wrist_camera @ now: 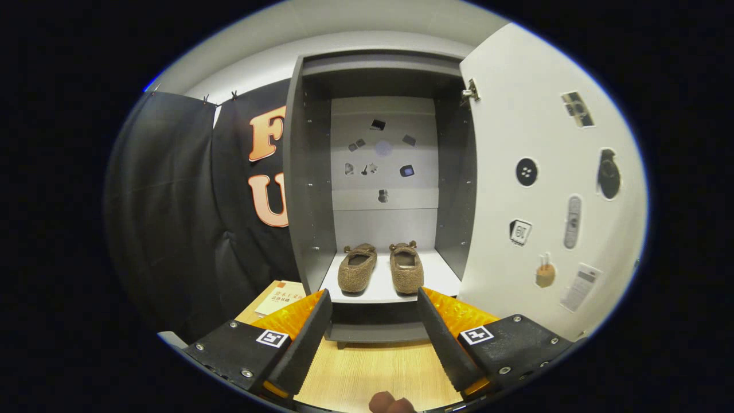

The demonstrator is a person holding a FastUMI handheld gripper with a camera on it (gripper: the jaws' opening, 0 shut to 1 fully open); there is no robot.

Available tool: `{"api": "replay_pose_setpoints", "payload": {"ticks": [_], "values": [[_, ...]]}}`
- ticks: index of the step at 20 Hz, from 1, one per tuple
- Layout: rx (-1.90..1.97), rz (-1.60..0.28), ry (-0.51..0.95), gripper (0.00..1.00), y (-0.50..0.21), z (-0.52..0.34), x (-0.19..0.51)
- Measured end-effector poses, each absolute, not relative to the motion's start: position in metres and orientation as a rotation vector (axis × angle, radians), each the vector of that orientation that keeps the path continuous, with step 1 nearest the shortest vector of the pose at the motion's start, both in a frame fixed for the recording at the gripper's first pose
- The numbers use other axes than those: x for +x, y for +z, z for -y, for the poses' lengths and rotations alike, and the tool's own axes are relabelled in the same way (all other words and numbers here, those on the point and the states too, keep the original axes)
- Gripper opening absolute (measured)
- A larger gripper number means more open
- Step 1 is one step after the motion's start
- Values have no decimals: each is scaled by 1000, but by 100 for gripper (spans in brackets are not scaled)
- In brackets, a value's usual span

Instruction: Open the shoe cabinet door, grab the shoes and put them into the shoe cabinet, then close the shoe cabinet door.

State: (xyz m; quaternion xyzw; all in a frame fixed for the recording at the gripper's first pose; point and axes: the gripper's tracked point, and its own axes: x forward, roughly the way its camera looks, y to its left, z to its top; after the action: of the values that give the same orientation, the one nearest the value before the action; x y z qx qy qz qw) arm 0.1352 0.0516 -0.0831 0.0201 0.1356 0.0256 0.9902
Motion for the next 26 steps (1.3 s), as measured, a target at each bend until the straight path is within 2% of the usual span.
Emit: {"api": "replay_pose_setpoints", "payload": {"ticks": [14,21,26], "values": [[72,-197,165,93,-55,75,-25],[128,-169,51,93,-60,179,-34],[131,-165,-13,94,-69,224,-9]]}}
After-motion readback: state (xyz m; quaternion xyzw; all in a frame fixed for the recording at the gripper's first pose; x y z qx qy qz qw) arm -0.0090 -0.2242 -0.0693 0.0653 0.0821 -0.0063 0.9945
